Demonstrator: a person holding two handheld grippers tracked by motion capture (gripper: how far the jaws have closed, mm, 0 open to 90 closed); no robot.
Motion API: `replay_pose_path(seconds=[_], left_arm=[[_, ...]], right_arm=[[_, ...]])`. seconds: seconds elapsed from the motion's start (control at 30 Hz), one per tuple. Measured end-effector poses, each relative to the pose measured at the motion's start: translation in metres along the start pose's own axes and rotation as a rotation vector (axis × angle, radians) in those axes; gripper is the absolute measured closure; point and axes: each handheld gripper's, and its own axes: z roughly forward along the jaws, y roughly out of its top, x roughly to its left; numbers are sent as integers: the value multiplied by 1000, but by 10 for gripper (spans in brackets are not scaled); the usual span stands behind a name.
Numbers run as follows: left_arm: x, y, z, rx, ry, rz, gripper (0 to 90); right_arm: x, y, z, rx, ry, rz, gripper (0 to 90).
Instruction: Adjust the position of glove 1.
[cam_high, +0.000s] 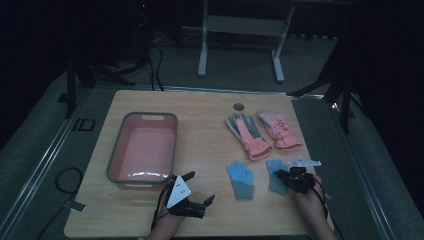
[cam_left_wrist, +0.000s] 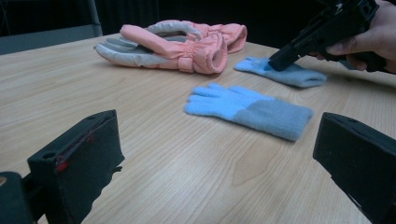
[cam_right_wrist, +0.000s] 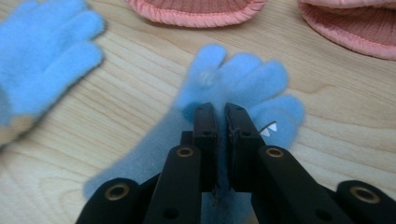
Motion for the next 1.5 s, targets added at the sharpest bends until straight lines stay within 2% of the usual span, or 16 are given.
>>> replay_pose_path(seconds=[0.23,0.33,0.43,0.63,0.8,0.93,1.0,1.03,1.13,1.27,1.4,1.5], left_arm=[[0,0,0,1,0,0,13],[0,0,0,1,0,2,13],[0,0,0,0,0,2,13],[0,0,0,0,0,2,13],[0,0,0,0,0,2,13],[0,0,0,1,0,2,13],[0,0,0,1,0,3,13],[0,0,0,1,-1,3,13],[0,0,0,1,-1,3,13],[0,0,0,2,0,2,13],[0,0,0,2,0,3,13],[0,0,0,3,1,3,13]], right_arm=[[5,12,-16,-42,103,-113,848],[10,17,-22,-31,128,-165,847],[12,15,-20,-17,143,-176,846],[10,5,-8,5,182,-143,839],[9,0,0,19,177,-146,816],[7,1,0,20,180,-143,747],[8,2,-2,17,169,-159,690],[8,3,-5,11,163,-175,681],[8,6,-12,-8,182,-172,662],[10,7,-21,-31,209,-138,648],[11,-3,-20,-52,194,-70,624],[13,-11,-15,-57,173,-40,623]])
